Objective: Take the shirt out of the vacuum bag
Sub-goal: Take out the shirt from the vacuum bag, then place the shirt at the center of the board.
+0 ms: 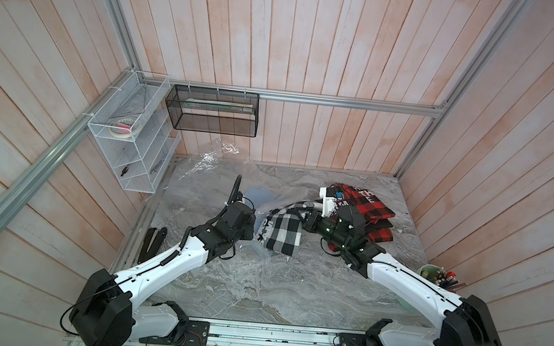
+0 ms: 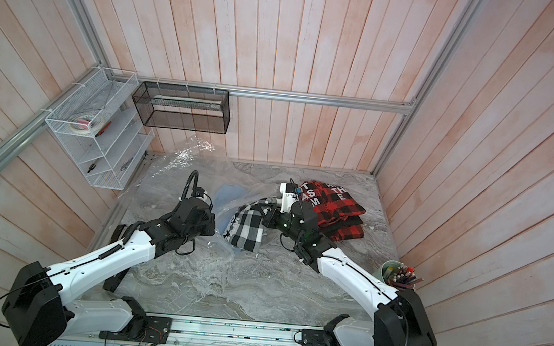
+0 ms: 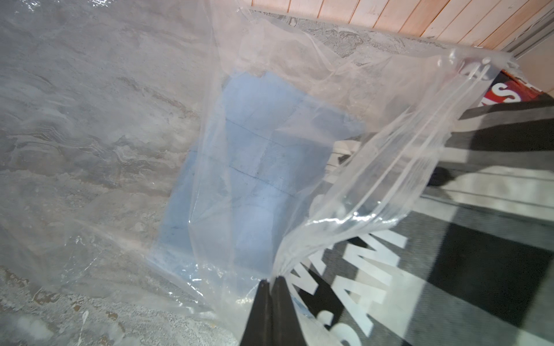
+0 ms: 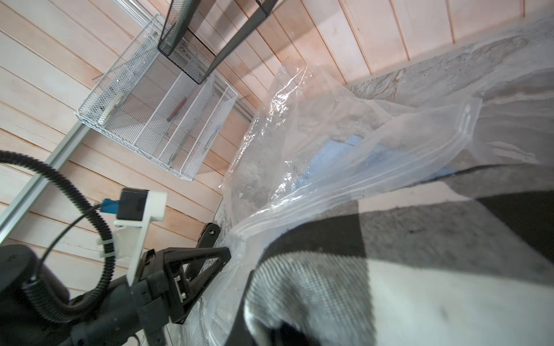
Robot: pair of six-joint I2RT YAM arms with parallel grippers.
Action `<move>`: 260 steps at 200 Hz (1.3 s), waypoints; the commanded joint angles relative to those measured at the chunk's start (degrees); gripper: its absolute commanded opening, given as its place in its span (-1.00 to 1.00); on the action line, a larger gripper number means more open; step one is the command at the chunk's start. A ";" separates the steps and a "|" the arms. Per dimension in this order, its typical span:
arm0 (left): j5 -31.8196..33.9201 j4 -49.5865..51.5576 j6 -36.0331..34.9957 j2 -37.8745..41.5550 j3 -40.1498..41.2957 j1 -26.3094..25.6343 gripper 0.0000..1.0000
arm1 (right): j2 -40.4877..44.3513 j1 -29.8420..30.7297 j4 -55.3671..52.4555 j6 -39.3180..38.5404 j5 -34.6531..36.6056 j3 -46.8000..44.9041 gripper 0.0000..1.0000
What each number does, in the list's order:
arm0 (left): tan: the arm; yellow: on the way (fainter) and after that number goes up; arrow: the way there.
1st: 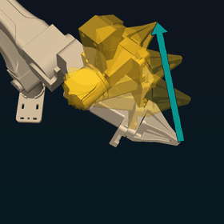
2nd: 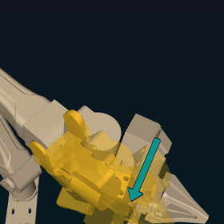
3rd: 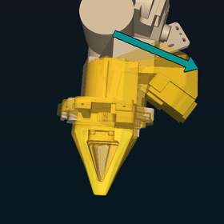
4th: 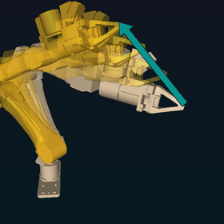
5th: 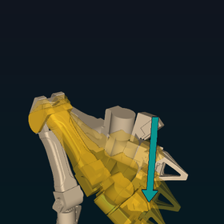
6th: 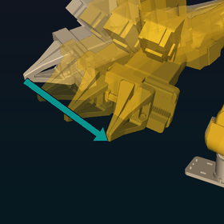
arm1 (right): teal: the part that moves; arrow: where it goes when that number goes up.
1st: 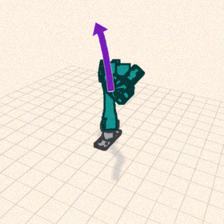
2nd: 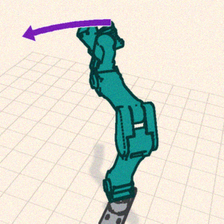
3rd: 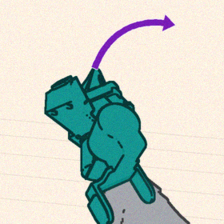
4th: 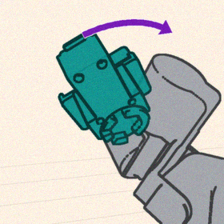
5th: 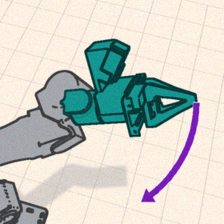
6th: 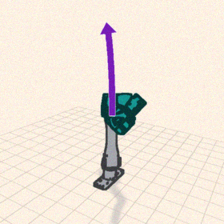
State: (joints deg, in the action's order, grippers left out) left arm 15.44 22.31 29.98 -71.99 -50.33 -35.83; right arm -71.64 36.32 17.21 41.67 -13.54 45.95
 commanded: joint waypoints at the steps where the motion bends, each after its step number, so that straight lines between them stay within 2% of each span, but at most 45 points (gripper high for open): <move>1: 1.34 0.86 1.08 -0.16 -0.21 0.59 -1.00 | 3.83 0.02 -3.38 -3.26 2.67 4.52 -1.00; 35: 2.14 1.50 1.40 0.34 0.16 0.77 -1.00 | 6.67 -4.55 -6.91 -4.74 0.76 9.65 -1.00; 77: 2.40 2.23 1.73 -0.17 0.08 0.95 -1.00 | 7.03 -15.25 -7.85 -3.66 -6.23 16.67 -1.00; 138: 2.69 2.87 1.93 -0.94 -0.12 1.03 -1.00 | -0.32 -28.92 -5.20 -0.92 -13.46 23.90 -1.00; 194: 2.77 3.10 2.10 -0.17 0.45 1.04 -1.00 | -13.41 -35.71 -2.54 -0.78 -15.43 27.70 -1.00; 260: 2.91 2.75 2.10 -0.43 0.67 1.14 -1.00 | -20.66 -36.89 2.95 -2.11 -13.90 26.77 -1.00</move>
State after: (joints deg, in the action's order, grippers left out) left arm 16.82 24.23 31.31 -72.55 -50.33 -35.14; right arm -91.79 -0.27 13.37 40.42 -26.96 71.29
